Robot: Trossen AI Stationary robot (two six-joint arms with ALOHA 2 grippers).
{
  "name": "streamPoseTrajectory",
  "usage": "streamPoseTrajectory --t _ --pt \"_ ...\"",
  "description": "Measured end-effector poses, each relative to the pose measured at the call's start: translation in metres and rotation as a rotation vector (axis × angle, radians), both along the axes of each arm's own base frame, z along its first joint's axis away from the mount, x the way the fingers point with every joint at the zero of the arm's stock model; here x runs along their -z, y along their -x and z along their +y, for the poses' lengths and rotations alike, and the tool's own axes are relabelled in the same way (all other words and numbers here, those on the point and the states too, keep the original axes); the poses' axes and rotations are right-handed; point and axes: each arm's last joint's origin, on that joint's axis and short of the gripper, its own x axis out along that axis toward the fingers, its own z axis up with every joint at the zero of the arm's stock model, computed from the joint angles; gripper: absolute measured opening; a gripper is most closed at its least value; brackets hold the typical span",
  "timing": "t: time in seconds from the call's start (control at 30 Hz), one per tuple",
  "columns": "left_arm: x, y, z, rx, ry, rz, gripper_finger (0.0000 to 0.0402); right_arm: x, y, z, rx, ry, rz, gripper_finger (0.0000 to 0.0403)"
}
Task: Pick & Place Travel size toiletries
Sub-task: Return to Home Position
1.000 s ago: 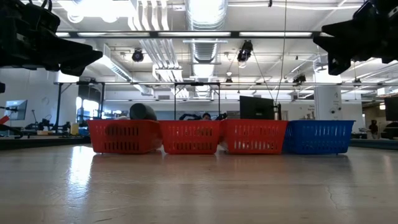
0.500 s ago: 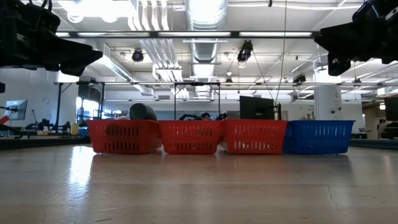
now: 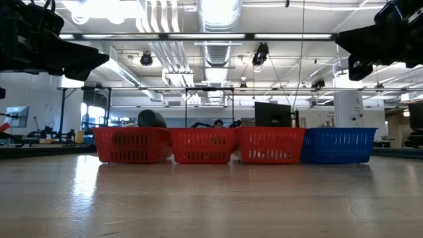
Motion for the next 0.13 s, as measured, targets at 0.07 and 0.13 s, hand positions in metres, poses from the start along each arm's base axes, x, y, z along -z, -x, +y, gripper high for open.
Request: streamPoseTrajectory --t 0.07,0.13 --pt "0.0 0.0 0.0 0.0 0.0 0.0 0.0188 0.0 0.0 0.0 0.0 0.0 0.0 0.0043" --pt "0.0 0.0 0.0 0.0 0.0 0.0 0.0188 0.0 0.0 0.0 0.0 0.0 0.0 0.0043"
